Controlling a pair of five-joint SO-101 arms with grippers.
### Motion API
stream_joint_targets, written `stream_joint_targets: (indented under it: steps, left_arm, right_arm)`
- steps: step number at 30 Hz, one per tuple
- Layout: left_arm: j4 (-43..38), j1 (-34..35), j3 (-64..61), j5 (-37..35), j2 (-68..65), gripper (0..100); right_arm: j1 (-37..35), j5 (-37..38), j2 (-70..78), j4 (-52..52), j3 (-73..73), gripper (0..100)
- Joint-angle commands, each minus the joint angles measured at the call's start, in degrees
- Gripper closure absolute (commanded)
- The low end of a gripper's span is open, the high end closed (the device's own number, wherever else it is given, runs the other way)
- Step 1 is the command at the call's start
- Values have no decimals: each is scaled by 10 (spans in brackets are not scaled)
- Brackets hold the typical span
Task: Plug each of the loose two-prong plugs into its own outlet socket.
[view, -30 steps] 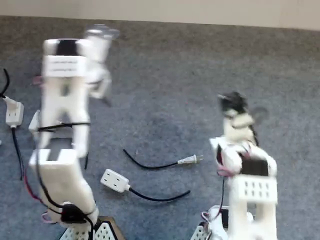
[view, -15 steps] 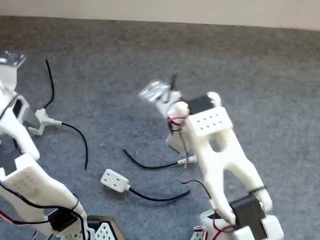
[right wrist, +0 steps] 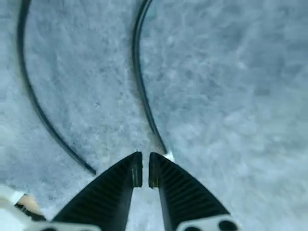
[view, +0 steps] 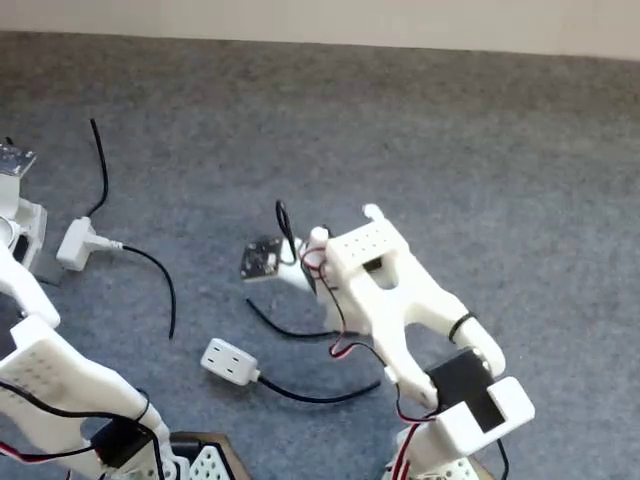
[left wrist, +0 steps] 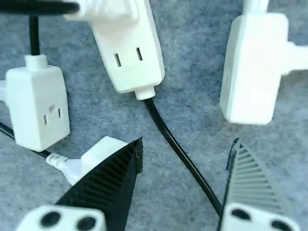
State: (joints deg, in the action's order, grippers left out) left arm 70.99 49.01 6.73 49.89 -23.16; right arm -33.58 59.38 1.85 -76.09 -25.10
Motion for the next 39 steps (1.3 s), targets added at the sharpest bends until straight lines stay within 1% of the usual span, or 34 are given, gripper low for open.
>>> stream_joint_targets:
  steps: [1,12,14,19,23,35,39]
  left_arm:
    - [-8,4,0,4,30,708]
    - [-7,4,0,4,30,708]
    - [-7,4,0,4,30,708]
    - [-7,4,0,4,30,708]
    - [-8,4,0,4,30,708]
    - [-8,3,-1,4,30,708]
    - [-7,4,-1,4,30,708]
  right_arm:
    - [3,37,-7,46,-52,961]
    - [79,67,-8,59,-48,961]
    - [72,65,-9,39,-35,957]
    - [64,64,-28,2,10,882]
    - [63,66,-50,-13,17,872]
    - [64,68,-51,30,1,872]
    - [65,69,-14,58,-29,872]
